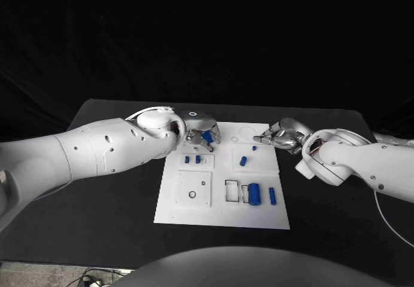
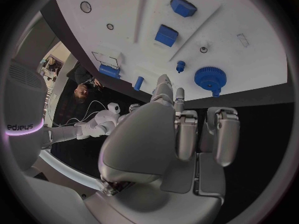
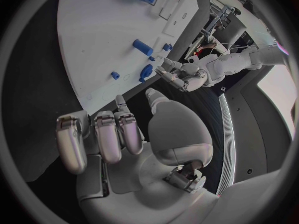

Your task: Assemble the parts on the task board

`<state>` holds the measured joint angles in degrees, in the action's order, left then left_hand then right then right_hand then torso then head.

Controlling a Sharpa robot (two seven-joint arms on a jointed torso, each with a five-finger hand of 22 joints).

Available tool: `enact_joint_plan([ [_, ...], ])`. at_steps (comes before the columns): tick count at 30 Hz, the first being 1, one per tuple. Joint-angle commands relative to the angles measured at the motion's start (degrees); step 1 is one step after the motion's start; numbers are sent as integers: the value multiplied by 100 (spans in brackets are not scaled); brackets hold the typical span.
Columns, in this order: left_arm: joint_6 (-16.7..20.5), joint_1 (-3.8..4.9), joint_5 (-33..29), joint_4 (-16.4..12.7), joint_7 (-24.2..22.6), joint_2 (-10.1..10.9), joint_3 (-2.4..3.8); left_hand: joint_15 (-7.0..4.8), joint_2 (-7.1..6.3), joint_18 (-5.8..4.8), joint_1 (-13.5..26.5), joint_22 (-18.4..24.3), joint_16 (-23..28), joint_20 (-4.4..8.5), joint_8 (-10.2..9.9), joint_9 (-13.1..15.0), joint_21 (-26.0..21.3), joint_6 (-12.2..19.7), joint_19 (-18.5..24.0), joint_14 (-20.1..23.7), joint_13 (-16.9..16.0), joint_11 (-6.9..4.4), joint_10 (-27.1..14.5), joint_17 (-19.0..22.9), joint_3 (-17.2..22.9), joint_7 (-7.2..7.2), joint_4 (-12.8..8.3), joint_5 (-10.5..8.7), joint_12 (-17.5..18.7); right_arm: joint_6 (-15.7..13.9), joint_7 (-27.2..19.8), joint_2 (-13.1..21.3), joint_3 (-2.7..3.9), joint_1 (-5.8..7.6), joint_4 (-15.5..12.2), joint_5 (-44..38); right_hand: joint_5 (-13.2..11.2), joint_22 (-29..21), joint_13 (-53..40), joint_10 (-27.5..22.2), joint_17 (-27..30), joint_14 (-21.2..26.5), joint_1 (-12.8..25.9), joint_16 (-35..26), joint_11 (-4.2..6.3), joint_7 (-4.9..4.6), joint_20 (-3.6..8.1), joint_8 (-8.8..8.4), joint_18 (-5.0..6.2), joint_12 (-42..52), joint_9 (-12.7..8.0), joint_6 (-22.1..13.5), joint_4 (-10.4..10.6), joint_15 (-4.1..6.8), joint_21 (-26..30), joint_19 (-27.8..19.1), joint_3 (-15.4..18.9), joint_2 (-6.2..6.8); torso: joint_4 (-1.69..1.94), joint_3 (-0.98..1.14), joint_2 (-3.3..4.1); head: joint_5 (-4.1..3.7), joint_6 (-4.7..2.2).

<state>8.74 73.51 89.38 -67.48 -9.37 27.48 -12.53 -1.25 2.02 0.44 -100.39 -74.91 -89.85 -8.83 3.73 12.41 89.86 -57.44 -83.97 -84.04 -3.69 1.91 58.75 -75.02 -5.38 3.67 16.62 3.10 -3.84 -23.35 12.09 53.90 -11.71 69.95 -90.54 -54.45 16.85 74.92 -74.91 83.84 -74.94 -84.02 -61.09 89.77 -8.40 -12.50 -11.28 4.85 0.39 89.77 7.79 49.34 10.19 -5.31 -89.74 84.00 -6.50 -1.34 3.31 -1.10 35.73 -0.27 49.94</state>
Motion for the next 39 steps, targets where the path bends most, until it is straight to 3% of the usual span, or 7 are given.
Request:
enact_joint_plan([
  [1,-119,-5,182,13,-65,-32,3,-44,12,-44,-113,-1509,-15,40,3,-23,14,-38,-603,-596,14,-32,-27,-1498,60,-6,-15,-33,21,-94,-119,1,0,-3,-13,-11,36,1508,-1509,616,-1506,-598,-10,23,-22,5,-46,9,-39,23,9,52,0,-16,-26,600,27,-31,-4,1,-1,12,6],
  [23,-380,-20,316,152,116,-169,2,-5,-1,-44,-335,-1509,-15,43,-4,-127,14,6,-603,-596,13,-18,-78,-1498,207,36,-13,-33,0,-123,-146,-16,0,-3,-12,4,37,1508,-1509,616,-1506,-598,-10,23,-22,6,-45,10,-39,23,10,53,0,-16,-26,600,27,-32,-2,3,-4,27,-1],
  [39,-435,-112,456,265,126,-231,2,15,-39,-44,-356,-1509,-15,43,-7,-152,14,17,-603,-596,17,-16,-83,-1498,218,42,-10,-33,7,-70,-100,-19,0,-3,-15,6,37,1508,-1509,616,-1506,-598,-10,23,-22,6,-45,10,-39,23,10,53,0,-16,-26,600,27,-32,-2,-4,-3,7,6],
])
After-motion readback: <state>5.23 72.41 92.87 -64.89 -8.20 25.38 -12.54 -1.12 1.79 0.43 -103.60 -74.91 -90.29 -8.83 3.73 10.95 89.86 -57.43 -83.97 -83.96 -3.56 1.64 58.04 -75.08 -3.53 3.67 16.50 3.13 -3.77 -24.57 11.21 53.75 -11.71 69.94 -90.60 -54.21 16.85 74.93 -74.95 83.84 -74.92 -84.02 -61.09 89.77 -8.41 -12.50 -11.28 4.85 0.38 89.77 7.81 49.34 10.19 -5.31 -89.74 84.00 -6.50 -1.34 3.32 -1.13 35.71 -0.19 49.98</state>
